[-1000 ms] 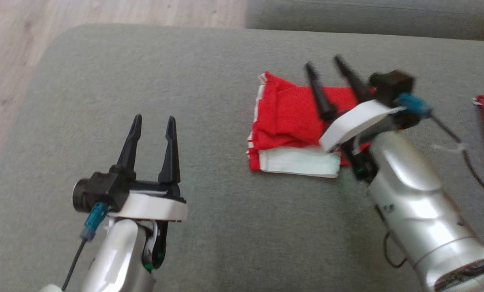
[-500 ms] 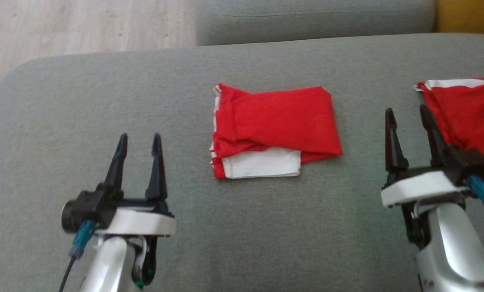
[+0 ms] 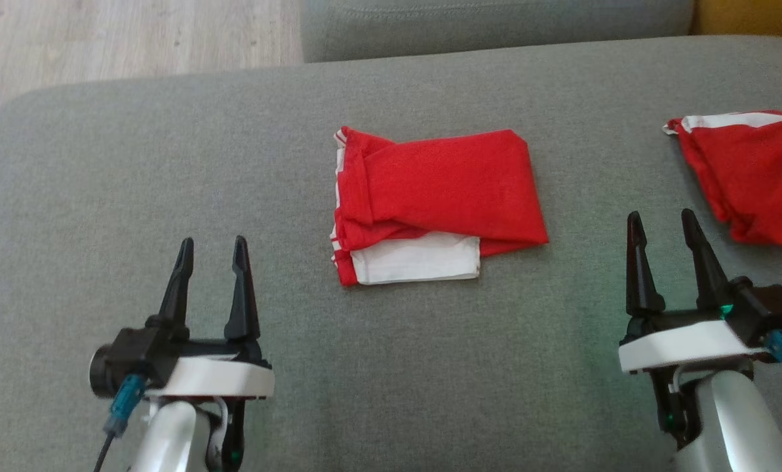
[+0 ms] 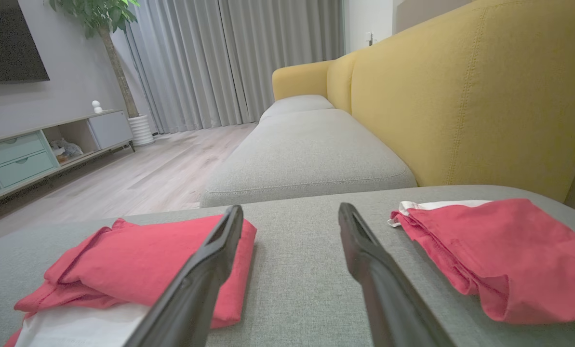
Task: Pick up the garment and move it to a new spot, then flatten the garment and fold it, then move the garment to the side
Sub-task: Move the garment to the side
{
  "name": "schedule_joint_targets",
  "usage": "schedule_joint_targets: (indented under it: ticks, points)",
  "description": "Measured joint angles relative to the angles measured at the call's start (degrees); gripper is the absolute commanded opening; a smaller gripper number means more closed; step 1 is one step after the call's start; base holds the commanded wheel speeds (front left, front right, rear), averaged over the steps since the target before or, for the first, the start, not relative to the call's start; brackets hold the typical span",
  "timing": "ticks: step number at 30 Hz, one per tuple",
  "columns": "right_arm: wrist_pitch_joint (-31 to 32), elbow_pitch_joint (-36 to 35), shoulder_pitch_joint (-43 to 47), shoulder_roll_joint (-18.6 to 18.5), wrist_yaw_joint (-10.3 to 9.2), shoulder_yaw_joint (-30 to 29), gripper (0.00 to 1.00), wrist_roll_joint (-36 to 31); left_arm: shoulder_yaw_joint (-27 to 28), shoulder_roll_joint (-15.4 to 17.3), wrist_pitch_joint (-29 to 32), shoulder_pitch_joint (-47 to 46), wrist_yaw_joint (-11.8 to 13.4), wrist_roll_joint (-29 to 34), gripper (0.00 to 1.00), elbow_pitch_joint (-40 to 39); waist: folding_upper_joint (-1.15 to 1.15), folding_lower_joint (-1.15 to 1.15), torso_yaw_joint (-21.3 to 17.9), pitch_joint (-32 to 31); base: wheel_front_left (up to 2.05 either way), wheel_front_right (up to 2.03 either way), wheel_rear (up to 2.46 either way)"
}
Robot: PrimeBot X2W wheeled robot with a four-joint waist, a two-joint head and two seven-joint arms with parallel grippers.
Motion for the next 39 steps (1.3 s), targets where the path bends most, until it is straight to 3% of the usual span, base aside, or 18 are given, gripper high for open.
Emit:
schedule_joint_targets:
  ticks: [10,20,31,32,33,34,39]
  points:
    - [0.4,4.4,-6.2,0.0,0.0,-1.7,1.0,-3.0,-2.4,-0.1,0.0,-4.0,-0.4,0.3,1.0,-1.2,0.0,0.01,1.9,4.6,0.0,0.0,0.0]
    - [6.4,18.6,-17.4,0.0,0.0,-1.2,1.0,-1.3,-4.6,-0.2,0.0,-5.8,-0.4,-0.1,1.0,-0.6,0.0,0.01,6.0,8.1,0.0,0.0,0.0]
    - [9.9,32.2,-23.0,-0.6,0.0,4.3,1.0,-0.2,-5.5,-0.2,0.0,-6.3,-0.3,-0.3,1.0,-0.5,0.0,0.0,8.5,8.5,0.0,0.0,0.0]
    - [9.9,33.0,-23.6,-0.6,0.0,4.6,0.91,-0.3,-5.5,-0.2,0.0,-6.3,-0.3,-0.3,1.0,-0.5,0.0,0.0,8.5,8.5,0.0,0.0,0.0]
    - [9.8,33.8,-24.1,-0.7,0.0,5.0,0.57,-0.5,-5.6,-0.2,0.0,-6.3,-0.1,-0.3,1.0,-0.5,0.0,0.0,8.5,8.4,0.0,0.0,0.0]
    - [9.3,35.1,-24.7,-0.7,0.0,5.3,0.0,-1.3,-5.7,-0.2,0.0,-6.3,-0.1,-0.3,1.0,-0.5,0.0,0.0,8.5,8.2,0.0,0.0,0.0]
    - [7.0,37.2,-25.2,-0.6,0.0,5.2,0.0,-3.7,-5.8,-0.2,0.0,-6.4,0.1,-0.3,1.0,-0.3,0.0,0.0,8.4,7.0,0.0,0.0,0.0]
